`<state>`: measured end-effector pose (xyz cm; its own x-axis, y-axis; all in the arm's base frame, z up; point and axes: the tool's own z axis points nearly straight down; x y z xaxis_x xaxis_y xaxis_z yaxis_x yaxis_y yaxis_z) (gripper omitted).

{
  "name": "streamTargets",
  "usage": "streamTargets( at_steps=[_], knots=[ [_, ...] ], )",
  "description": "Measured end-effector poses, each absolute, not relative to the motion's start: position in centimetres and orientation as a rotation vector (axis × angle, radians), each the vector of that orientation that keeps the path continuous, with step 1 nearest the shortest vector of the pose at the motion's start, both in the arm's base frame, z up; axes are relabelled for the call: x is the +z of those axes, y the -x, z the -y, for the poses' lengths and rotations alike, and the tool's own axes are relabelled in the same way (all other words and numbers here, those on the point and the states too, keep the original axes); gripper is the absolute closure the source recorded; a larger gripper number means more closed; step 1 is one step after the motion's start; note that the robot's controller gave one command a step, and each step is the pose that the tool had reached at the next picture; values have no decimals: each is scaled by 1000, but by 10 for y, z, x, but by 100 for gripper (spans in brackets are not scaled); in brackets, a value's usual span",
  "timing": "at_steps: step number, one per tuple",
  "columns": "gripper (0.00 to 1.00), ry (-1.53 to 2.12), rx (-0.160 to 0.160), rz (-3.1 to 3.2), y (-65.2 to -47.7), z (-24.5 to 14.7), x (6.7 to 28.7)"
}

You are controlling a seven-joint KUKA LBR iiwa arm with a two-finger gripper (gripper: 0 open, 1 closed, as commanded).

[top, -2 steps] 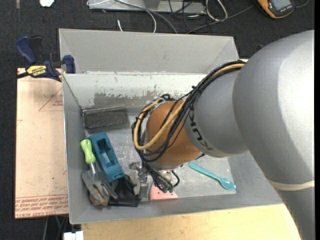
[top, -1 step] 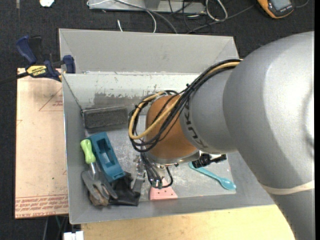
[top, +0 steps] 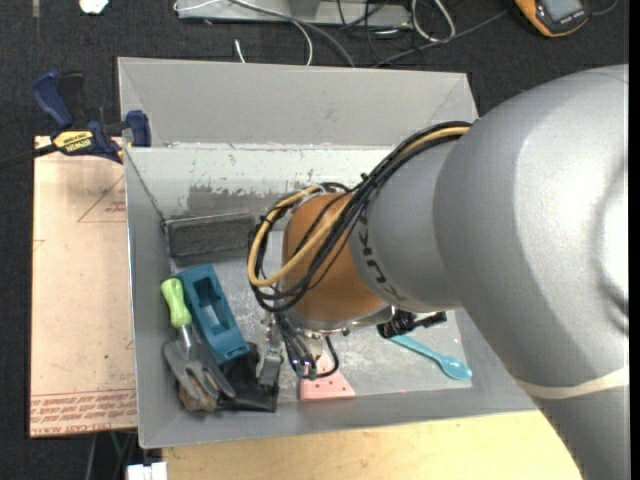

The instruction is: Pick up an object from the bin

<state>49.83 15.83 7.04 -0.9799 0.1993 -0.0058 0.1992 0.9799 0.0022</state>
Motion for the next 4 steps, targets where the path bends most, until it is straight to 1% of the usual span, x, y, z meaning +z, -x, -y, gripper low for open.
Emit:
streamTargets(
  at_steps=[1, 4],
  knots=[
    [100, -603, -2, -3088, -494, -164, 70],
    [100, -607, 0, -3087, -494, -164, 70]
  ],
)
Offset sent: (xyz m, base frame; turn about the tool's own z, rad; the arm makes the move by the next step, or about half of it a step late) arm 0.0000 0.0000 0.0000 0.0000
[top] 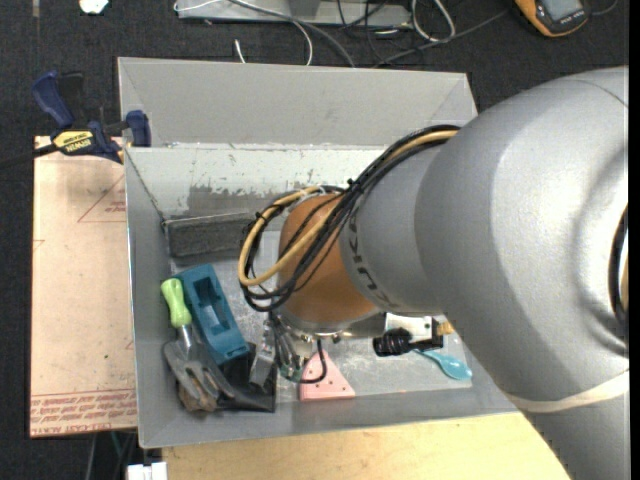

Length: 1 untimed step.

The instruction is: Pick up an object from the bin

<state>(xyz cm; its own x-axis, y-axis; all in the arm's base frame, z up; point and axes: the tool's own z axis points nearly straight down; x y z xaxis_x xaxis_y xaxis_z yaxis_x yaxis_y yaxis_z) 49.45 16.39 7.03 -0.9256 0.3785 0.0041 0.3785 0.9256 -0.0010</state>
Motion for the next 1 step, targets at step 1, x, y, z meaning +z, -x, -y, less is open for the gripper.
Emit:
streamTargets(
  at_steps=[1],
  knots=[
    [100, 605, 0, 3078, -494, -164, 70]
  ],
)
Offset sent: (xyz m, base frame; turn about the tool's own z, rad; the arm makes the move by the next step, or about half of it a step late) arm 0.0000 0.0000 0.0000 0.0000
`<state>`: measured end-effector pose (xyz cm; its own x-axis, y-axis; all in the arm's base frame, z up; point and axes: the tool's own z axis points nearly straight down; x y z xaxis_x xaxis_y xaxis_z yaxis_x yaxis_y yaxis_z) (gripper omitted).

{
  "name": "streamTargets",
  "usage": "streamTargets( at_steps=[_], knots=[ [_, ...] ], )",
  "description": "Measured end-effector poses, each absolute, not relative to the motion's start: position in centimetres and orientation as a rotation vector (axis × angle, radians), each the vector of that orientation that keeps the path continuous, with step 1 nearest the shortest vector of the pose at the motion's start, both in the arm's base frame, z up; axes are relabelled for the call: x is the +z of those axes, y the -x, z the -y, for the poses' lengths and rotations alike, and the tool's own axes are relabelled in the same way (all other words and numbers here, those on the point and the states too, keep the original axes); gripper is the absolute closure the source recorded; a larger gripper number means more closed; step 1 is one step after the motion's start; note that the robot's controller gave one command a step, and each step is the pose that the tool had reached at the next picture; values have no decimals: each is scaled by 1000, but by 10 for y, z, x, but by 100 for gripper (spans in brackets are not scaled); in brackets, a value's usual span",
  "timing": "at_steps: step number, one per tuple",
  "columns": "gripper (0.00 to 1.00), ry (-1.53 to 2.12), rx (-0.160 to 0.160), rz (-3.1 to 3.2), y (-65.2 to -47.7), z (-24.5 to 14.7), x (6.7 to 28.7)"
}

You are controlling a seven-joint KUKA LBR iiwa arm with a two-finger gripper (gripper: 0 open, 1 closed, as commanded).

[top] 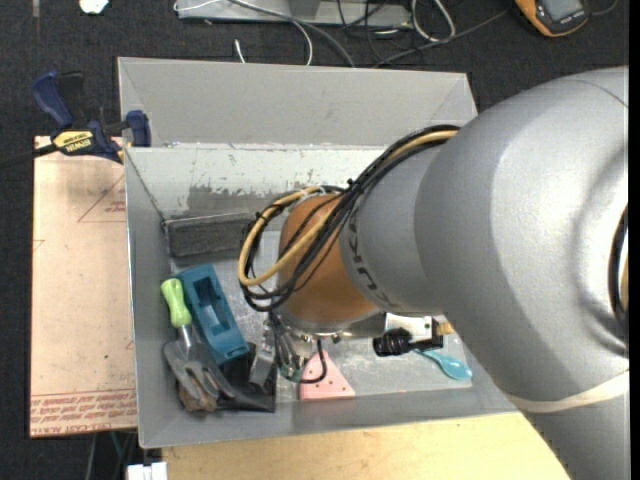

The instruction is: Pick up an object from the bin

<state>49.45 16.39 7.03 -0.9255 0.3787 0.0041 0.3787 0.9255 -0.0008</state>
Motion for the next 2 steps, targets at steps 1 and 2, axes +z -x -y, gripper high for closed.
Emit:
streamTargets(
  at_steps=[1, 2],
  knots=[
    [100, 606, 0, 3078, -494, -164, 70],
    [100, 606, 0, 3078, -494, -164, 70]
  ],
)
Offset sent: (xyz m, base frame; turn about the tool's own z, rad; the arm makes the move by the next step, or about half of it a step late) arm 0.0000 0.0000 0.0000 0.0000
